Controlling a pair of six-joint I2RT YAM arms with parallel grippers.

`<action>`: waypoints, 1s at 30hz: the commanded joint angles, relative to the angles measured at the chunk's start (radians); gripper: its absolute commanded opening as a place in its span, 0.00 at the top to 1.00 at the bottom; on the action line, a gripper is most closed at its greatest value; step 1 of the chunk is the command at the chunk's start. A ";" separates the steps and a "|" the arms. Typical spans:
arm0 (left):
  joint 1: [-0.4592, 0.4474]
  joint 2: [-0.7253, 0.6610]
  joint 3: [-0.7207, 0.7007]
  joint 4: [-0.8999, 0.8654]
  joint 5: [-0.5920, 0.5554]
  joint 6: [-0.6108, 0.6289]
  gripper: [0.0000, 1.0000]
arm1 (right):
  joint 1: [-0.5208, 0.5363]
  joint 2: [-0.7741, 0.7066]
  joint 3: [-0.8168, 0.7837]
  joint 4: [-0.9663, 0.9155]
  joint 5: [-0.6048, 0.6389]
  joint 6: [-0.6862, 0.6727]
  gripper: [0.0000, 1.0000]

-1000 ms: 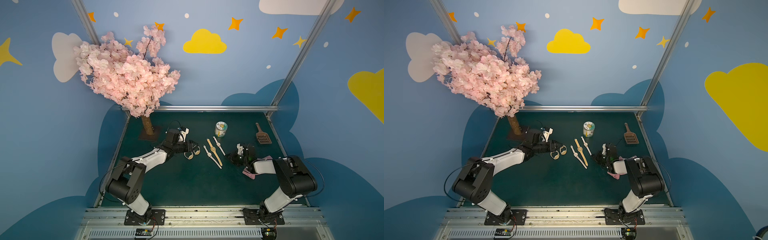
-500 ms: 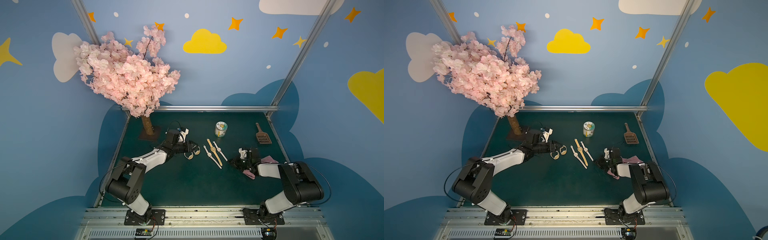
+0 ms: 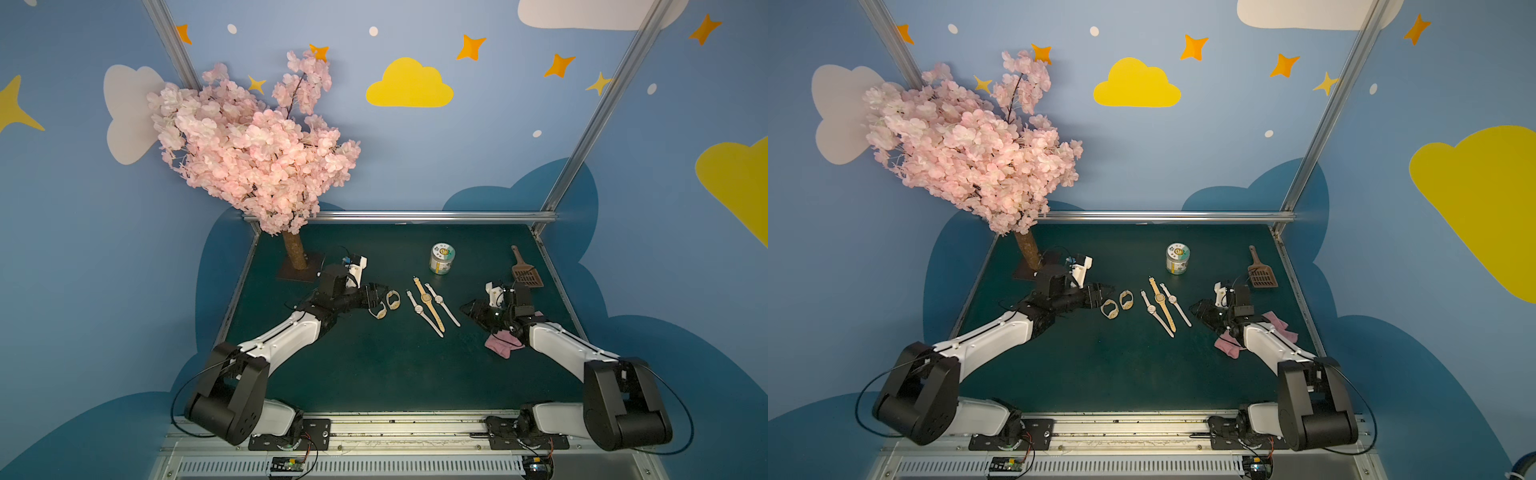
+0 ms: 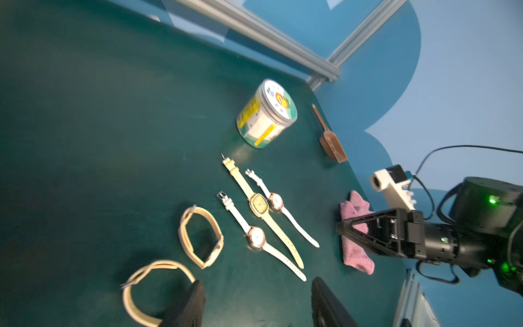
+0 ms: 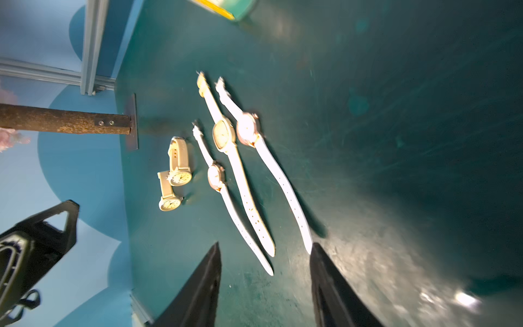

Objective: Wipe the watch dial
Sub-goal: Place the watch at the center of the board, then reset both arms

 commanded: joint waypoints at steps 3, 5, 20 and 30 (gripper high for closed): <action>0.014 -0.263 -0.155 -0.038 -0.378 0.127 0.32 | -0.016 -0.148 0.050 -0.181 0.202 -0.180 0.40; 0.018 -0.374 -0.216 -0.079 -0.513 0.183 0.28 | -0.016 -0.210 0.036 -0.165 0.293 -0.221 0.36; 0.117 -0.583 -0.633 0.275 -0.861 0.409 0.11 | -0.034 -0.133 -0.391 0.764 0.693 -0.598 0.08; 0.380 -0.142 -0.486 0.511 -0.490 0.384 0.10 | -0.091 0.264 -0.237 0.953 0.583 -0.626 0.03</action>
